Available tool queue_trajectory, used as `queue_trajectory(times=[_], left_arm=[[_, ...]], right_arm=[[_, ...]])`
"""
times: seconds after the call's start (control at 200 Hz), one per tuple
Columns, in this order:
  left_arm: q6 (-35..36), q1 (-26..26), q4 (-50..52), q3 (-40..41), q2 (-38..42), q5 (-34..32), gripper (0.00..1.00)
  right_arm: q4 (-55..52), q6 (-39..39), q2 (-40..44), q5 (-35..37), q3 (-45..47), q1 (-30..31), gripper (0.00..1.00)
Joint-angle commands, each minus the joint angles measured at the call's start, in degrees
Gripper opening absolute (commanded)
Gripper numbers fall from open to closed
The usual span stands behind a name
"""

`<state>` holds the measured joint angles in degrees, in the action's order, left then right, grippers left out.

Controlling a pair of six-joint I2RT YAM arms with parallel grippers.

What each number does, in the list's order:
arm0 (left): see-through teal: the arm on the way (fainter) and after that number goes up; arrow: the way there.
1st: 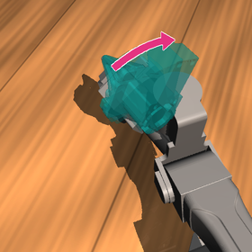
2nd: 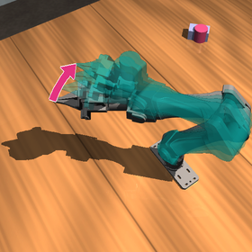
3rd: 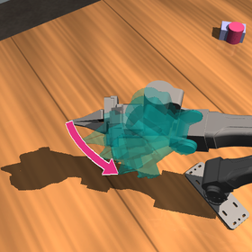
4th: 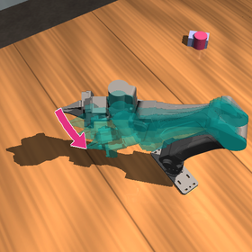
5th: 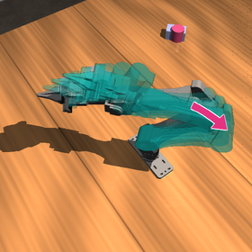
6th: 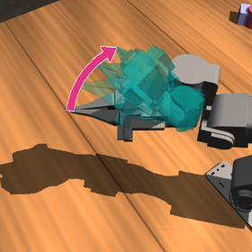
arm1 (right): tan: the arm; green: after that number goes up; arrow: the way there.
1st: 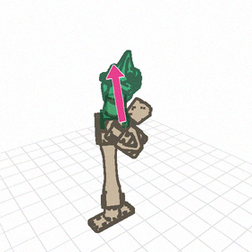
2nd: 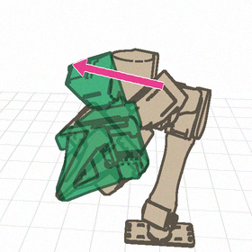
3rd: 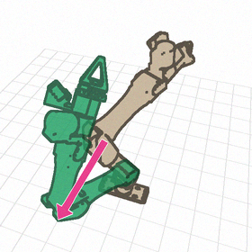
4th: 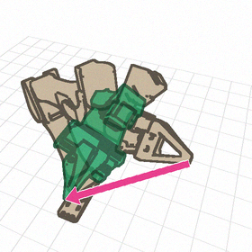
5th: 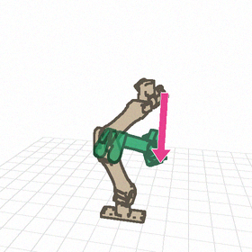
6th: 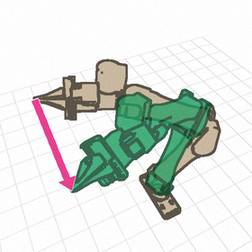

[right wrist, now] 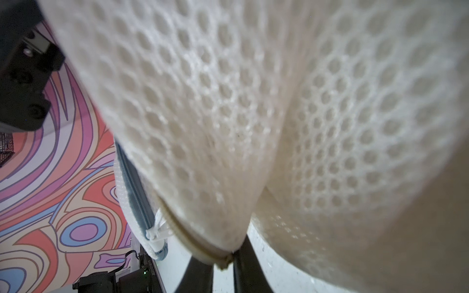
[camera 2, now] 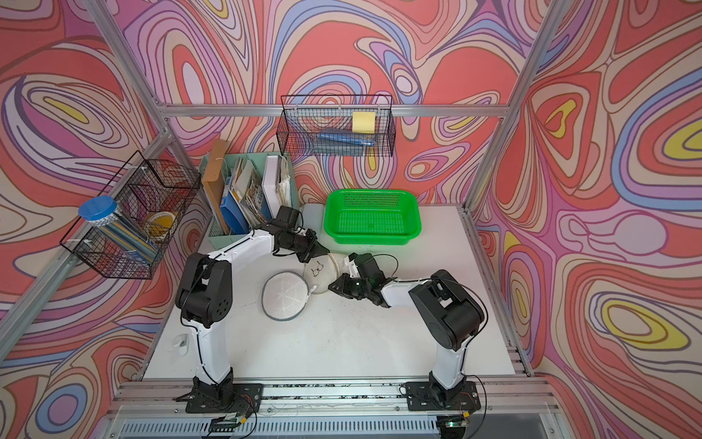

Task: Turn the laundry bag inside out
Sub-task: Zip the zipper on the laundry bag.

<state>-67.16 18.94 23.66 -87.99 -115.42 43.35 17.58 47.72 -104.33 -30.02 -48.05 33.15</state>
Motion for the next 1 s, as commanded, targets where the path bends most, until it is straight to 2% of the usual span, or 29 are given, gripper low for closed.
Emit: queue_trajectory(times=[0.0, 0.11, 0.35, 0.586, 0.746, 0.821, 0.856, 0.886, 0.996], left_arm=[[-0.2, -0.1, -0.3, 0.0, -1.0, -0.1, 0.0], [0.0, -0.3, -0.1, -0.3, -1.1, -0.1, 0.0], [0.1, -1.6, 0.3, -1.7, -2.2, 0.0, 0.0], [-1.2, -5.1, 0.3, -4.2, -2.7, -0.4, 0.0], [-1.4, -5.0, -0.6, -4.6, -3.2, 0.8, 0.0], [0.6, -4.2, 1.0, -4.2, -2.4, 0.8, 0.33], [2.5, -3.7, 2.8, -4.4, -1.9, 0.7, 0.43], [4.2, -3.1, 4.9, -4.4, -1.4, 0.5, 0.48], [12.6, 0.0, 13.4, -4.9, 1.1, -2.1, 0.48]], right_arm=[[1.2, 0.1, 1.0, 0.6, 0.2, 0.1, 0.14], [0.0, 0.2, 2.2, 0.4, 0.5, 0.1, 0.08], [-4.5, -1.3, 6.3, 0.5, 2.8, 0.1, 0.06], [-8.6, -3.2, 9.9, 1.0, 6.1, 0.1, 0.05], [-13.2, -6.2, 11.3, 1.2, 5.5, 0.1, 0.05], [-15.6, -8.1, 10.7, 1.9, 4.1, 0.2, 0.05], [-16.8, -8.7, 10.2, 2.1, 3.1, 0.2, 0.05], [-17.3, -9.1, 9.8, 2.1, 2.4, 0.1, 0.05], [-18.3, -9.8, 8.4, 1.7, 0.3, 0.2, 0.06]])
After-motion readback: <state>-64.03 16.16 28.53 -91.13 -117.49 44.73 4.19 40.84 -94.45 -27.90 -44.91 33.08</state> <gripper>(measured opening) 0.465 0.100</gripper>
